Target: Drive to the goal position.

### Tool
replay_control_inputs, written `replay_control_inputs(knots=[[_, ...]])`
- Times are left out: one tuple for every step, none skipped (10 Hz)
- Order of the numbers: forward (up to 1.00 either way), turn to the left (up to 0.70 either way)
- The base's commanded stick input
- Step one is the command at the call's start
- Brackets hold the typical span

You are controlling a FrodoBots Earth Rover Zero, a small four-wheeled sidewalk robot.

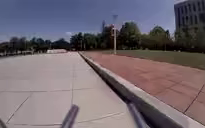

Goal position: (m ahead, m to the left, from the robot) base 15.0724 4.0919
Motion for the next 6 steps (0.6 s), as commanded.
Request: replay_control_inputs(knots=[[0.0, 0.0], [0.0, 0.0], [0.0, 0.0], [0.0, 0.0], [0.0, 0.0], [0.0, 0.08]])
